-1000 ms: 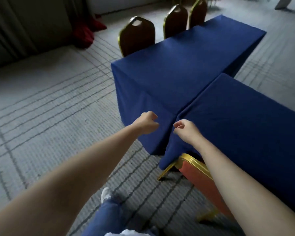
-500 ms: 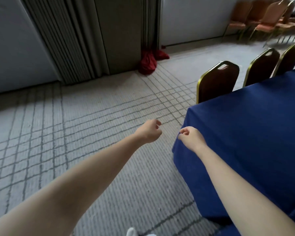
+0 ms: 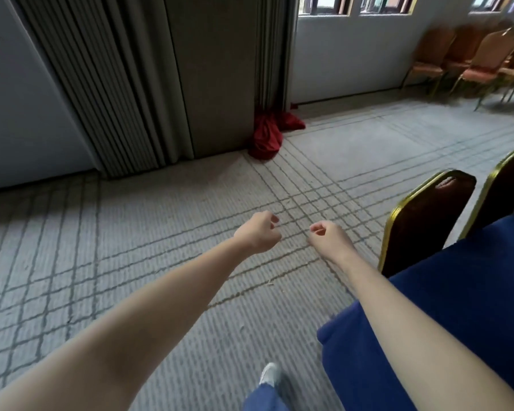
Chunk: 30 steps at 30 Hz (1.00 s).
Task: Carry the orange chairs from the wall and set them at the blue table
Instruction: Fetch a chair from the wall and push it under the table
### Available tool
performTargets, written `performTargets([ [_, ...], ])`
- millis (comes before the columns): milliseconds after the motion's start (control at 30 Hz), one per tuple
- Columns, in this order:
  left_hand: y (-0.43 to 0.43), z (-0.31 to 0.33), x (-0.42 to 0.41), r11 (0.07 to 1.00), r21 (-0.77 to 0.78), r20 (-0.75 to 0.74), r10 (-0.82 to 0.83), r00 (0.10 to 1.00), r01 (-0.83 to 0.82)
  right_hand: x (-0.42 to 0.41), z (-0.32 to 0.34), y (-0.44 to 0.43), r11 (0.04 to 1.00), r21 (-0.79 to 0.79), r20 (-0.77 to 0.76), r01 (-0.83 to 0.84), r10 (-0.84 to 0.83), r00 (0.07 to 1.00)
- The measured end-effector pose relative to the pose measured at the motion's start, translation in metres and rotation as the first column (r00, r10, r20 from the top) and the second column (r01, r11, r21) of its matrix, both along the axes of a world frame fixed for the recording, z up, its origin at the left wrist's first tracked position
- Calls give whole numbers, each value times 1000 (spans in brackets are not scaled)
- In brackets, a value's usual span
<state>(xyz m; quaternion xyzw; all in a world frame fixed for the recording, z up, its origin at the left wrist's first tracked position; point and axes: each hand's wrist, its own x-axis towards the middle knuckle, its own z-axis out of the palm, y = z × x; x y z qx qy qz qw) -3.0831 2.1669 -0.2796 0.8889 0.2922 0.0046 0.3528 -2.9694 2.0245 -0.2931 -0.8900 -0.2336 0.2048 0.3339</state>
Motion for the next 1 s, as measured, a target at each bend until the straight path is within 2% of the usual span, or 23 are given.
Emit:
performTargets([
  [167, 89, 12, 110, 1000, -12, -10, -18, 1000, 18, 114, 11, 87, 1000, 24, 19, 19, -20, 1000],
  [400, 202, 10, 248, 997, -59, -25, -49, 998, 48, 252, 13, 188, 999, -23, 5, 31, -30, 1000],
  [500, 260, 4, 328, 997, -23, -2, -75, 997, 75, 325, 9, 239, 998, -27, 33, 60, -59, 998],
  [700, 366, 3, 503, 991, -51, 49, -121, 991, 124, 468, 16, 330, 977, 4, -7, 213, -212, 977],
  [867, 418, 2, 625, 982, -103, 126, -145, 981, 158, 570, 21, 362, 937, 20, -43, 348, -346, 937],
  [1000, 451, -11, 737, 969, -130, 126, -194, 973, 210, 674, 17, 383, 901, 42, -55, 432, -430, 901],
])
